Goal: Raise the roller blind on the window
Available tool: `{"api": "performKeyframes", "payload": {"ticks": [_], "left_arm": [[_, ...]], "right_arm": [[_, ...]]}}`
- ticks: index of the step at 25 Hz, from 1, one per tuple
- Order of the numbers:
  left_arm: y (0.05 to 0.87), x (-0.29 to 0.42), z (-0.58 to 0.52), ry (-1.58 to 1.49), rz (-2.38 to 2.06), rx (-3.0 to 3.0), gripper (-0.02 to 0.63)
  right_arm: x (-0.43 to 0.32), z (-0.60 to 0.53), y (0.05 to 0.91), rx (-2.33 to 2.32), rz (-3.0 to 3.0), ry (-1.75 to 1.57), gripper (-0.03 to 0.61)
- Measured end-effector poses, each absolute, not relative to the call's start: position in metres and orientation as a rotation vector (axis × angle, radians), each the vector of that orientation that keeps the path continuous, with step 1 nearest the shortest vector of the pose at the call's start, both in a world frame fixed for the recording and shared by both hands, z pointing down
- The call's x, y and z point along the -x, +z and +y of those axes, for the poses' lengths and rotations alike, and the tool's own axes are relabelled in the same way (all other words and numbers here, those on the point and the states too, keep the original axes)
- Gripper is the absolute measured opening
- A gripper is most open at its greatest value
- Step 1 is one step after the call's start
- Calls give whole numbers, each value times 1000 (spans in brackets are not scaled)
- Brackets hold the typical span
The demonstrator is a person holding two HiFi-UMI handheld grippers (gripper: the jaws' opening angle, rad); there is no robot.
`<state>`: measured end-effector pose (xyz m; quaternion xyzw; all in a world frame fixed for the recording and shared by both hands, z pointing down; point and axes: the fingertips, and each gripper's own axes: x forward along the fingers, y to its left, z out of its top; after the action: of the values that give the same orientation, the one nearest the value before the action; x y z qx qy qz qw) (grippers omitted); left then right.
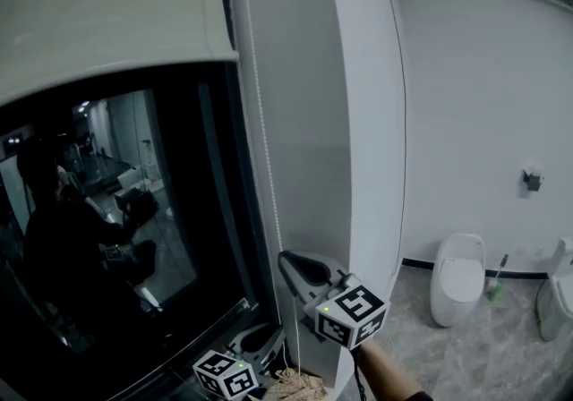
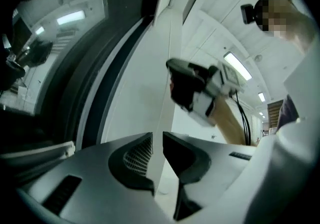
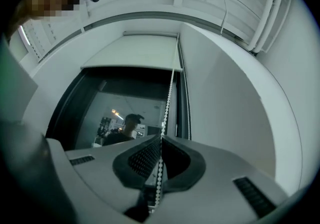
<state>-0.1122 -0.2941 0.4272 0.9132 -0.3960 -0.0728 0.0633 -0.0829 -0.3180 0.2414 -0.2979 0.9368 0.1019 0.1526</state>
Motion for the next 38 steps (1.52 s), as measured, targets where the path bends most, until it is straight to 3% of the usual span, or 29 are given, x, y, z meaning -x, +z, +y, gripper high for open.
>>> {"api": "performKeyframes", "payload": {"ticks": [8, 15, 31, 38], "left_arm": [[248, 123, -296, -454, -1292, -2988, 23], [172, 105, -311, -403, -1329, -3094, 23], [231, 98, -331, -306, -1404, -3050, 14], [276, 96, -330, -243, -1385, -3014, 12]], "right_arm": [[93, -309, 303, 844, 2763, 182, 17], [98, -297, 331, 843, 2804, 96, 17], [78, -311, 406, 857, 2958, -68, 18], [74, -313, 296, 829, 2831, 187, 18]]}}
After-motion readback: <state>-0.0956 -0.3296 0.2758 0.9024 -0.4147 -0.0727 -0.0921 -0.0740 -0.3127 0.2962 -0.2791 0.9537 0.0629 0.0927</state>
